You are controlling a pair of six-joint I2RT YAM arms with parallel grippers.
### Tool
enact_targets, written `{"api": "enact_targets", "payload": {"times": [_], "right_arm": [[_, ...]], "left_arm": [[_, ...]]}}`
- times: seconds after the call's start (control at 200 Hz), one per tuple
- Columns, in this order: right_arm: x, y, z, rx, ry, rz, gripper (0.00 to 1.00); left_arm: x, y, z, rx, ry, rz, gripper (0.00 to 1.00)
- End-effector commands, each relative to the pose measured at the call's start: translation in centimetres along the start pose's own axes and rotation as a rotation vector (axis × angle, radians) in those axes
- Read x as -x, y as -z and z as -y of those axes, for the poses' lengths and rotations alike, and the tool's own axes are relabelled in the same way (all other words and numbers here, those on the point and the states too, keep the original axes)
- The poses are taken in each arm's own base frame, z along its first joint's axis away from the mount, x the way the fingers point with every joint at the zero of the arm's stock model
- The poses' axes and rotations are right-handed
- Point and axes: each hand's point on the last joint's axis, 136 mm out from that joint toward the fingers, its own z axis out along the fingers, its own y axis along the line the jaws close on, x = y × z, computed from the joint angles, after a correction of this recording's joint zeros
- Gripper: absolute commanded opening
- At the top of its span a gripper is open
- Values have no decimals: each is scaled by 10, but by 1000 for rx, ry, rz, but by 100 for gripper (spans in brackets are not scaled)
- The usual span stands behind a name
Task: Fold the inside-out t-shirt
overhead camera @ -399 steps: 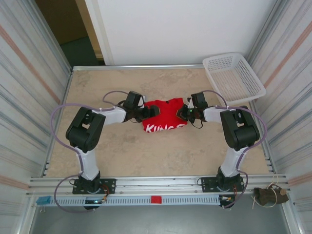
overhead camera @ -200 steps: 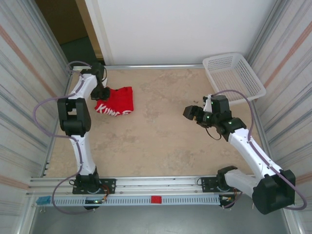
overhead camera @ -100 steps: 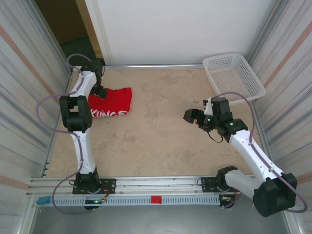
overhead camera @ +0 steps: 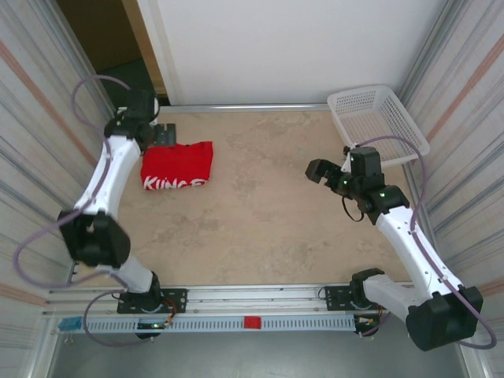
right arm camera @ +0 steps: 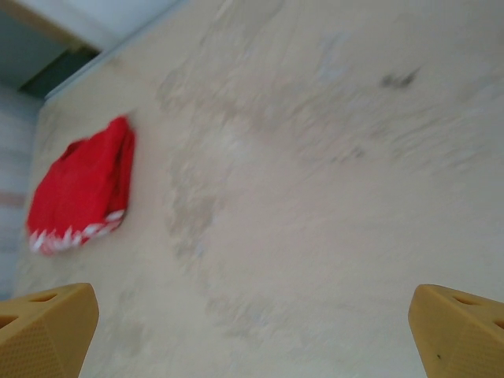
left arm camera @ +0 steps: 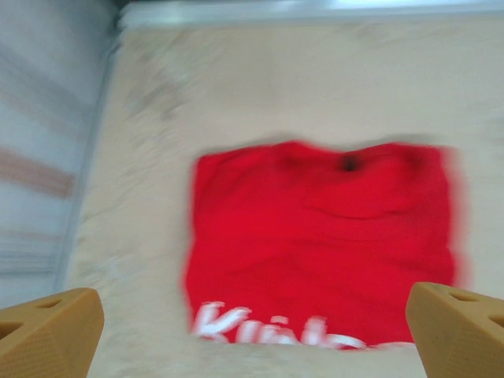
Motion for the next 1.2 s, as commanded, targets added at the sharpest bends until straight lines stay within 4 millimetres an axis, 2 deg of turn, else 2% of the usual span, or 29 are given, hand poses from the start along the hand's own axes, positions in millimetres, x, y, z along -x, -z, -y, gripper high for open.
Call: {"api": "enact_targets", "payload": {"times": [0.0,0.04,0.08,0.125,0.16,0.205,0.266,0.411,0.501,0.626,0.656,0.746,0.807,0.877,0.942,0.972,0.997,1.042,1.072,1.132,1.197], "right_arm": [[37,10,37,-202,55,197,99],[45,10,51,-269,78,260,99],[53,9,61,-317,112,320,99],[58,7,71,-355,144,376,99],[61,6,77,-379,179,402,99],[67,7,85,-421,208,428,99],[70,4,97,-474,244,431,99],[66,-15,124,-586,351,421,99],[55,-33,142,-608,403,409,99],[31,-64,161,-576,465,380,99],[25,-69,163,-550,477,386,99],[32,-74,155,-467,488,439,99],[37,-78,156,-419,450,447,99],[36,-85,158,-343,403,462,99],[26,-94,168,-338,399,491,99],[32,-95,166,-330,415,529,99],[34,-99,163,-322,423,513,99],[26,-109,164,-315,419,387,99],[29,-111,165,-292,413,397,99],[31,-111,170,-281,376,377,99],[31,-111,169,-288,387,392,99]], "left_arm": [[3,28,27,-165,103,182,99],[2,39,28,-191,125,259,99],[-10,42,25,-191,135,314,99],[-13,49,19,-178,141,402,99],[-25,48,17,-168,129,435,99],[-31,51,12,-151,140,504,99],[-46,44,5,-106,121,540,99],[-89,7,-3,0,33,463,99],[-115,-20,-6,37,27,432,99],[-145,-54,2,23,11,384,99],[-143,-58,1,36,3,408,99],[-134,-59,11,-15,-40,446,99],[-131,-66,10,-20,-51,449,99],[-132,-71,13,-72,-63,461,99],[-136,-77,13,-106,-50,472,99],[-139,-79,14,-120,-46,476,99],[-141,-82,14,-122,-43,478,99],[-145,-89,19,-133,-63,478,99],[-140,-91,20,-129,-77,489,99],[-144,-100,22,-163,-66,383,99],[-138,-103,14,-187,-23,407,99]]}}
